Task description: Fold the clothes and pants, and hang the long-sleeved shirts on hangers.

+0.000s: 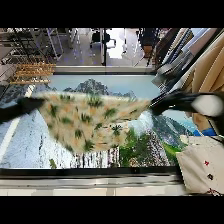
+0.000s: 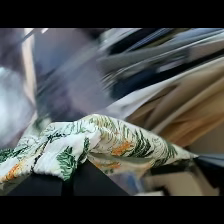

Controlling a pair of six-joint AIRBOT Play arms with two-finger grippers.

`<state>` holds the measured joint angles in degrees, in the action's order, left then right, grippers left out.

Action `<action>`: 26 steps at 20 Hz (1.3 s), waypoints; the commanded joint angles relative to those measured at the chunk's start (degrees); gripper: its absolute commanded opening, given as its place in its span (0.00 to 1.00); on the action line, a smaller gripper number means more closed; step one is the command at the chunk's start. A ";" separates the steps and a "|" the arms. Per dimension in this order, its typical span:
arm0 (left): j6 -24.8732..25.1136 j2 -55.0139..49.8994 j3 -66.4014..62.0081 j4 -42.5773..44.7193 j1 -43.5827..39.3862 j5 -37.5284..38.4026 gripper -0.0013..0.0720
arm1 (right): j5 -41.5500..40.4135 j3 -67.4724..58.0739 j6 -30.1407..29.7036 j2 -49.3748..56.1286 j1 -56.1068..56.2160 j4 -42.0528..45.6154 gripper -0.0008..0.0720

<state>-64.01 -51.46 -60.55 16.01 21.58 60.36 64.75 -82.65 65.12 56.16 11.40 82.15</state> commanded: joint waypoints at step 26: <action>22.27 -35.50 -6.10 -1.03 -11.19 -32.96 0.75 | -37.38 -19.28 13.05 44.89 -5.20 3.08 0.45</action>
<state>-44.56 -75.37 -62.43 12.05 11.66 34.54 37.89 -99.98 67.07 90.65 8.29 84.90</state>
